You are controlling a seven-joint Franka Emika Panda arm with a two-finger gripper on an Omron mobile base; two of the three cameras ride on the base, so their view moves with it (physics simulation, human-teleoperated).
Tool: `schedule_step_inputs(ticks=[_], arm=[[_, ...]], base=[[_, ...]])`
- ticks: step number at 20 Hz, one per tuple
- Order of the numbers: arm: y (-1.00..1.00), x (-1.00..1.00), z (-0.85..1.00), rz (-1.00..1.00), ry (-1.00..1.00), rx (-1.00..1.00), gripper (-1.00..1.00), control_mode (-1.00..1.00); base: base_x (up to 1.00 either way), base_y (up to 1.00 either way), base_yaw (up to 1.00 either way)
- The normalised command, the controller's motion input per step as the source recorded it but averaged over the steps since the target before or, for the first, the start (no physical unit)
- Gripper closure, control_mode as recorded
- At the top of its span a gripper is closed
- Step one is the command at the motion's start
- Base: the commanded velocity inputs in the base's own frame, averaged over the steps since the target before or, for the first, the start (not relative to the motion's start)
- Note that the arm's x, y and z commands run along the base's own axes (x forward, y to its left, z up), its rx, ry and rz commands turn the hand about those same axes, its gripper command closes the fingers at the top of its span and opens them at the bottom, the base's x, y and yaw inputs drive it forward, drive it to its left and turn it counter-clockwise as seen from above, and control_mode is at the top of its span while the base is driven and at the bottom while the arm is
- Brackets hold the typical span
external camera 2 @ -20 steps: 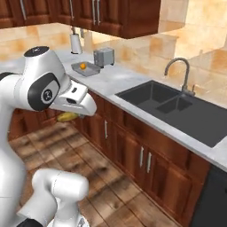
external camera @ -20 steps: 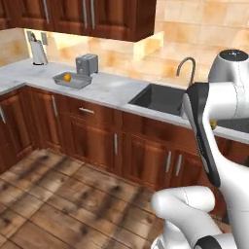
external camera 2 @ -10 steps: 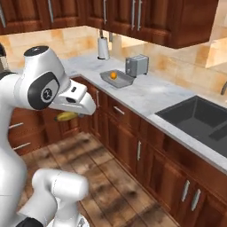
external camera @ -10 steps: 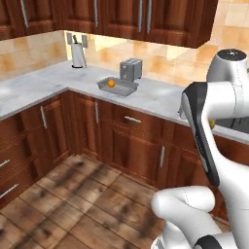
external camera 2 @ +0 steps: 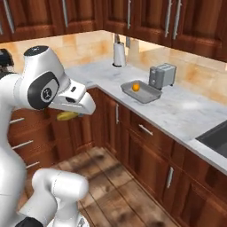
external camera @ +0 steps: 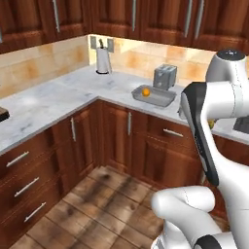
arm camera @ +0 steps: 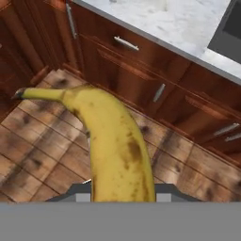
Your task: Pick the banana and orange from the fridge and place them inside the tupperware on the counter.
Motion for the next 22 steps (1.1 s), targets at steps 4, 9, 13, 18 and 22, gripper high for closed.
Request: schedule_step_inputs(ticks=[4,9,13,18,22], arm=[[0.00,0.00,0.00,0.00,0.00,0.00,1.00,1.00],[0.00,0.00,0.00,0.00,0.00,0.00,1.00,1.00],[0.00,0.00,0.00,0.00,0.00,0.00,1.00,1.00],[0.00,0.00,0.00,0.00,0.00,0.00,1.00,1.00],[0.00,0.00,0.00,0.00,0.00,0.00,1.00,1.00]], base=[[1.00,0.76,0.00],[1.00,0.49,-0.11],[1.00,0.13,-0.52],[1.00,0.00,-0.72],[1.00,0.01,-0.59]])
